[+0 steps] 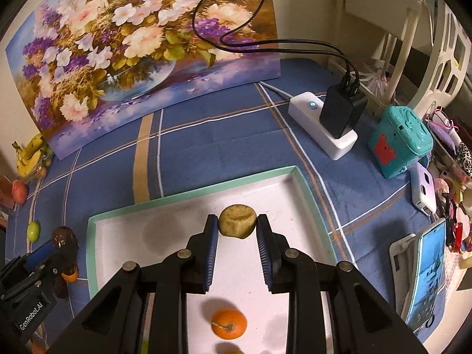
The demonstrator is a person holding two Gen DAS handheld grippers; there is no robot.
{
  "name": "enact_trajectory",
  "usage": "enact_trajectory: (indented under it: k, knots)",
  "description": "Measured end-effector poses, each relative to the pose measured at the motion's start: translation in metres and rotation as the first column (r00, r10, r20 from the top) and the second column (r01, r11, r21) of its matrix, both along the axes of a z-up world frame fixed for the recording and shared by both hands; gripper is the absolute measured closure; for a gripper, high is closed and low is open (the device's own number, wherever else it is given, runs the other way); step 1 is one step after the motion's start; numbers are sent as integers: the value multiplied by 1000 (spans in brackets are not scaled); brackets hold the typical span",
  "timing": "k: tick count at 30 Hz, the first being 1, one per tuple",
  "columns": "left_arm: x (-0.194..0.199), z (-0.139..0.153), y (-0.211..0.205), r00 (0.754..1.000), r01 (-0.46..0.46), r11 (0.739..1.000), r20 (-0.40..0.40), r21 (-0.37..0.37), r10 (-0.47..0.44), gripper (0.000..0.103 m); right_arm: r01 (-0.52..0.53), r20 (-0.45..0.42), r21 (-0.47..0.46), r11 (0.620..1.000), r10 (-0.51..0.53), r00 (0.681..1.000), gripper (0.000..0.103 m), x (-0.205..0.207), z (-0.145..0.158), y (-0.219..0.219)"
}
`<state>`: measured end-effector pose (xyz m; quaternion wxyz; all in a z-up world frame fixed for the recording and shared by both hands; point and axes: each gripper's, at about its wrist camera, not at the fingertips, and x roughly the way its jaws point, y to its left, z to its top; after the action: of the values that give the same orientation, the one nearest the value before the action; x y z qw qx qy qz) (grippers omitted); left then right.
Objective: Organize fruits
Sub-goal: 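Carry the date and the tan fruit over the white tray with both tools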
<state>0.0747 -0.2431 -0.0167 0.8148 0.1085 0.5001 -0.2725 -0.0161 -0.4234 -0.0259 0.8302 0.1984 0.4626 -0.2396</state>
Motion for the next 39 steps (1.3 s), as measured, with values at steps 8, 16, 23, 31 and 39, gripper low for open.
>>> enact_trajectory:
  k: [8,16,23,31,39]
  knots:
    - [1,-8,-12,1000,25,1000,1,13,-25,63,7,-1,0,1000,-7,1000,75,0,-3,-8]
    - [2,-18,-14,999,31,999,-12,36,-31,63,8,-15,26,1000,-8,1000,76,2,-14,-11]
    - [2,-24,-16,999,40,998,-19,54,-39,63,11,-16,33,999,-10,1000,75,2,-16,-14]
    - [1,-41,-20,998,49,993,-44,104,-45,63,11,-63,68,998,-6,998,75,4,-38,-17]
    - [1,-46,-22,998,51,990,-55,134,-44,63,14,-94,90,996,-5,996,75,6,-52,-18]
